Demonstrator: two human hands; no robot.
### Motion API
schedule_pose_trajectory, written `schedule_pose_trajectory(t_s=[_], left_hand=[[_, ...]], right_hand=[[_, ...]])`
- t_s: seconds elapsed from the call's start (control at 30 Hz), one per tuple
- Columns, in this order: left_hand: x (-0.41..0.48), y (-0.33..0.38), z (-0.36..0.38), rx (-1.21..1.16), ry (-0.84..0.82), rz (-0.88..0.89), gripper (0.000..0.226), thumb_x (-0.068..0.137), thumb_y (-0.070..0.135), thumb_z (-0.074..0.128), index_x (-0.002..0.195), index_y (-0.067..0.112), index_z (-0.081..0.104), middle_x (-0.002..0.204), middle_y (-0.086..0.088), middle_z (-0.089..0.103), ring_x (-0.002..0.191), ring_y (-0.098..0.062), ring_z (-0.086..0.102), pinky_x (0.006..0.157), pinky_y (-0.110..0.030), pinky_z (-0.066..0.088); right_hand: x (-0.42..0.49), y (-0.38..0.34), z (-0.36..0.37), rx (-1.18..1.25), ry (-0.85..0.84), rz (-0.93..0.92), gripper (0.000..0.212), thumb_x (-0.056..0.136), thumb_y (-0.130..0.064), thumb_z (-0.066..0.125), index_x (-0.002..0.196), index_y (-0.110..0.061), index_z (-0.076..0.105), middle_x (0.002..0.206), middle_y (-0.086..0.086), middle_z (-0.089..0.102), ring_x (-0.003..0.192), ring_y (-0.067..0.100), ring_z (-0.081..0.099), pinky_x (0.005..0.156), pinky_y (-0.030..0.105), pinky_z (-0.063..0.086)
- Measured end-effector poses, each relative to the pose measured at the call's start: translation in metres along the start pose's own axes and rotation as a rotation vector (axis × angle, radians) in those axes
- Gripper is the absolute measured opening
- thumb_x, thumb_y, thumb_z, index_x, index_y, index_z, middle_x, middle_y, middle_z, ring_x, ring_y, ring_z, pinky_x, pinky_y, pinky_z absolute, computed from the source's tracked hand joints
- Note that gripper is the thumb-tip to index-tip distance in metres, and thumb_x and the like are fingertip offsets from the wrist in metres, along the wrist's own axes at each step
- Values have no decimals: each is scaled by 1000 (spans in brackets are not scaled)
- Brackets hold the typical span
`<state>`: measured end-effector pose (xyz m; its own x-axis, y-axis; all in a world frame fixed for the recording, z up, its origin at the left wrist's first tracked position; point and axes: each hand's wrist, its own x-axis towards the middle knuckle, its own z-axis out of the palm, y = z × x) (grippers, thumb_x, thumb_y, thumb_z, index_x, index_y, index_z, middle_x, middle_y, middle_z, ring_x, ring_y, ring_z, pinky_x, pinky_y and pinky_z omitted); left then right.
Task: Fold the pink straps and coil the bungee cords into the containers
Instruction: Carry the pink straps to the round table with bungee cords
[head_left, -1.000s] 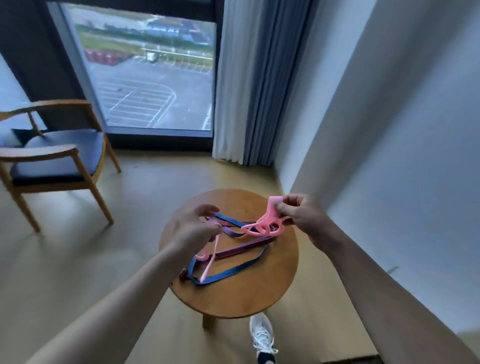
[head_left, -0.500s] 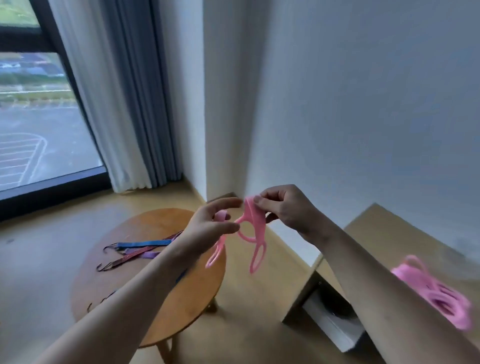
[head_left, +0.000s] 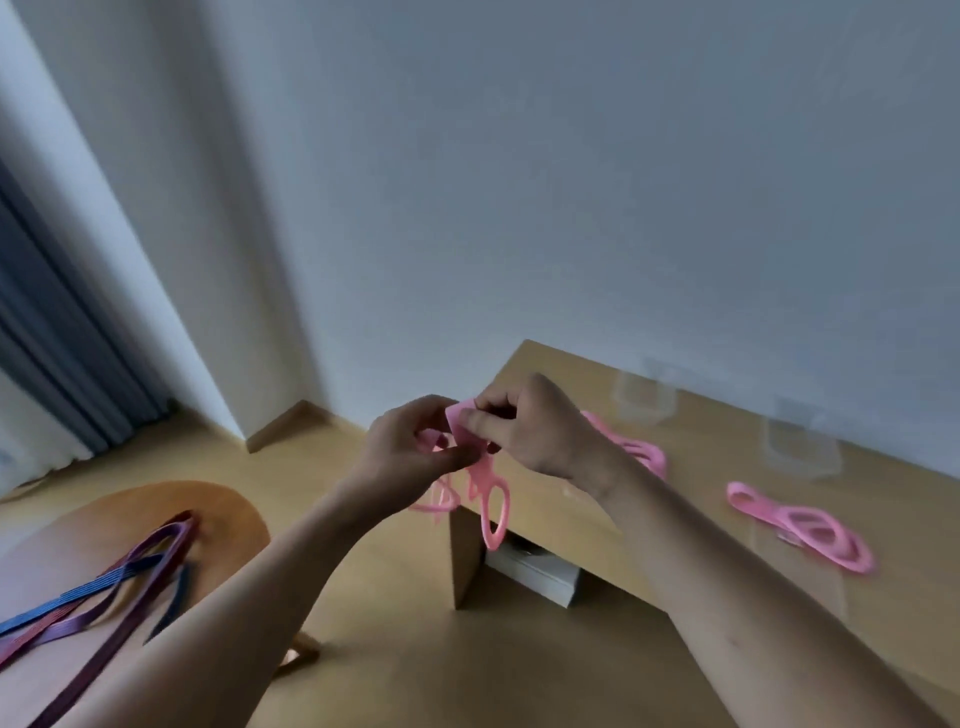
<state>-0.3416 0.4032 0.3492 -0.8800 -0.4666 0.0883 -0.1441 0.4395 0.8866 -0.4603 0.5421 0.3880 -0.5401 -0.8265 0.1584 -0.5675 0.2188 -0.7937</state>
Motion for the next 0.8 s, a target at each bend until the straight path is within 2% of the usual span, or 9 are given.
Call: schedule_pose_trajectory(t_s=[0.07,0.17,0.27,0.33,0.4,0.47,0.57,0.67,0.8], left_hand=[[12,6,38,9,-27,-13,14,81,18,87,88,20,75,73,14,72,69,-2,62,69,-32,51],[24,14,96,31,-84,-53,11,86,20,83,85,12,75,75,-3,72,69,-11,58,68,-33,47],[33,26,148,6,-139,-82,12,88,22,81,85,12,75,69,-1,66,63,-8,55,62,-26,43],[39,36,180,-68,-162,-124,14,89,16,80,91,3,75,73,-16,62,66,-13,54,63,-27,43],[47,46,208,-160,-179,-151,8,90,9,77,95,2,75,76,-16,68,67,-12,60,61,-21,47],[53,53,236,-190,-204,-160,3,92,10,76,94,8,76,78,-8,74,65,-4,64,59,-16,50],[59,61,276,-207,-222,-208,17,93,14,76,95,-3,72,85,-23,70,72,-17,62,64,-25,50],[62,65,310,-186,-235,-240,16,92,20,78,82,8,71,72,-7,67,69,-18,58,68,-35,47],[70,65,340,-136,-252,-299,19,89,27,81,92,9,74,75,-6,67,69,-19,57,73,-37,47]], right_hand=[[-16,29,-22,-29,42,44,35,90,-42,69,81,-10,79,67,-1,73,68,18,70,66,43,58],[-43,75,-50,-121,174,64,31,88,-49,69,82,-20,78,55,-15,63,54,1,60,52,23,47],[-72,133,-76,-11,261,145,41,81,-60,68,96,-22,72,84,-12,70,80,2,65,75,24,56],[-94,173,-92,227,68,282,55,76,-61,73,113,-21,66,101,-8,69,98,8,65,91,31,55],[-121,208,-100,316,-109,406,64,66,-65,80,115,-26,65,107,-9,70,105,12,64,97,35,53],[-149,237,-102,256,-92,459,47,63,-58,85,98,-32,68,100,-13,71,100,9,65,95,31,52],[-182,263,-105,236,69,545,24,69,-35,85,78,-27,64,87,-7,72,82,5,66,82,25,52],[-206,277,-116,329,176,621,22,76,-21,78,68,-26,58,69,-7,58,66,7,54,68,23,44],[-236,294,-140,651,449,746,9,83,-6,72,86,-11,65,77,4,68,73,21,67,76,29,52]])
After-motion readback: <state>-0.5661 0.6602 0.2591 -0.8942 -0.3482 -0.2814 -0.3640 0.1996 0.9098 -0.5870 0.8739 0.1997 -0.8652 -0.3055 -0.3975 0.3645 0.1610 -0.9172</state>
